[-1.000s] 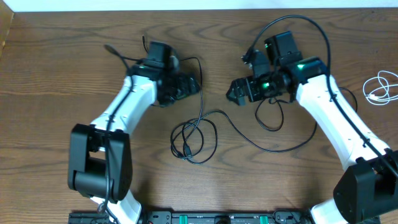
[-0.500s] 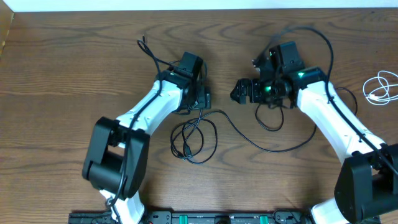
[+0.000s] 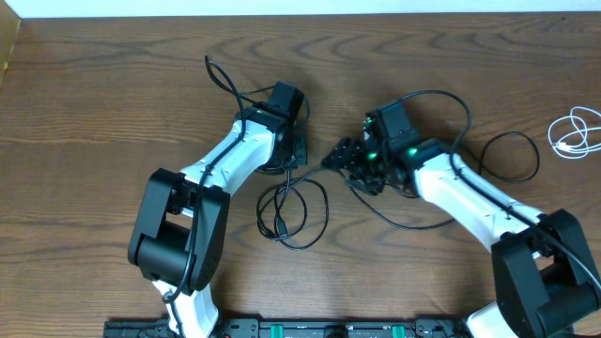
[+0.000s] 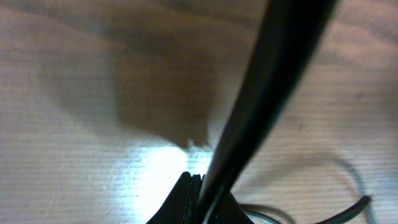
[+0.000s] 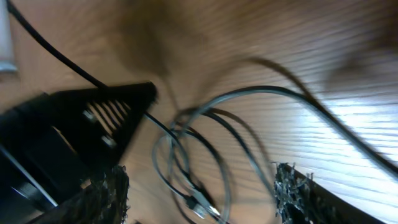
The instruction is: Untangle cables
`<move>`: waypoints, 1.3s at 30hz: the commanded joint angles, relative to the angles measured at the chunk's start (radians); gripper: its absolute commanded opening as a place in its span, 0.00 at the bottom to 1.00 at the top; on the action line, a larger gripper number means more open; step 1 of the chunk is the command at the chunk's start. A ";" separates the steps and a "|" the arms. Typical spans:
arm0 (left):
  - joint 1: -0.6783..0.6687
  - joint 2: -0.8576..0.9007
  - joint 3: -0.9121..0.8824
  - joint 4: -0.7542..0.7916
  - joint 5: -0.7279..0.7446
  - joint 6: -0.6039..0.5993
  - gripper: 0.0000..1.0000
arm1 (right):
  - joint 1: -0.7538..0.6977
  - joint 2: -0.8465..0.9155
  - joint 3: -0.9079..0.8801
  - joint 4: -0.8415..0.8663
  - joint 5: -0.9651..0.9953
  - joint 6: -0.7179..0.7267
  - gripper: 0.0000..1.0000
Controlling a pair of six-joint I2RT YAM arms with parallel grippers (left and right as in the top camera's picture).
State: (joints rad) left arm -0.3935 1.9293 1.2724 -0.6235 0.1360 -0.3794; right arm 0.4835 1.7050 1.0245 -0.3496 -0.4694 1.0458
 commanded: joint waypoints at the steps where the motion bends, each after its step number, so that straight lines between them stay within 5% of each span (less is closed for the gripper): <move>1: 0.006 -0.023 -0.004 -0.048 -0.017 0.026 0.07 | 0.053 0.016 -0.011 0.055 0.127 0.210 0.72; 15: 0.013 -0.114 -0.005 -0.088 -0.043 0.027 0.08 | 0.166 0.060 -0.011 0.116 0.326 0.371 0.71; 28: 0.013 -0.114 -0.005 -0.087 -0.044 0.001 0.08 | 0.192 0.232 -0.011 0.337 0.386 0.390 0.57; 32: 0.013 -0.114 -0.005 -0.086 -0.044 0.001 0.08 | 0.192 0.285 -0.011 0.349 0.394 0.379 0.40; 34: 0.013 -0.114 -0.005 -0.087 -0.053 0.001 0.08 | 0.188 0.294 -0.011 0.349 0.436 0.314 0.01; 39: 0.034 -0.131 -0.005 -0.118 -0.085 -0.051 0.08 | 0.114 0.212 -0.011 0.340 0.408 0.064 0.01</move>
State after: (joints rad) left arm -0.3847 1.8214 1.2709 -0.7181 0.0864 -0.3748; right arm 0.6537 1.9564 1.0260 0.0139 -0.0780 1.3018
